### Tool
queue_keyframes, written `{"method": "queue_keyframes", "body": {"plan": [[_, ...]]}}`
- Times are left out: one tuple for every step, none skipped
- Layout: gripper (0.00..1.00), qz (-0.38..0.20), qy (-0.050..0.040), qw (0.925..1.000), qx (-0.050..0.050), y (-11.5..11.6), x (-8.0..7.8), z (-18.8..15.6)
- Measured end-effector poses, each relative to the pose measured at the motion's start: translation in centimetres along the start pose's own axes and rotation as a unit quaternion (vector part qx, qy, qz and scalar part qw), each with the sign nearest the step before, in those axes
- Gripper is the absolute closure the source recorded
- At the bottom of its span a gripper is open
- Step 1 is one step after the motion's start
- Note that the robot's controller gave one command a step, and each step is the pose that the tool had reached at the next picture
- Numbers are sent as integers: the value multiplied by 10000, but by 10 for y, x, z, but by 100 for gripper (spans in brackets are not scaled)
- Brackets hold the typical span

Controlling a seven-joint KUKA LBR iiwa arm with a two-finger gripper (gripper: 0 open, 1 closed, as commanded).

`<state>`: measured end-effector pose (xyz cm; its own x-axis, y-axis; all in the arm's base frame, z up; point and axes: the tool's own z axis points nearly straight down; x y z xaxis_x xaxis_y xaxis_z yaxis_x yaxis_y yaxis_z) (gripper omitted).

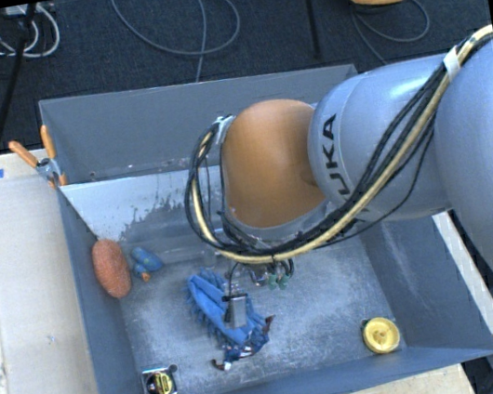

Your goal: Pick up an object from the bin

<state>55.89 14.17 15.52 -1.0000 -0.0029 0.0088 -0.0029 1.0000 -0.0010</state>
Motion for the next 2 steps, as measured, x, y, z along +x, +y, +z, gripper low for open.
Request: {"method": "queue_keyframes", "body": {"plan": [[0,22,-40,10000,-6,-1,-2,-5],[0,708,-48,9975,-12,-5,-16,58]]}}
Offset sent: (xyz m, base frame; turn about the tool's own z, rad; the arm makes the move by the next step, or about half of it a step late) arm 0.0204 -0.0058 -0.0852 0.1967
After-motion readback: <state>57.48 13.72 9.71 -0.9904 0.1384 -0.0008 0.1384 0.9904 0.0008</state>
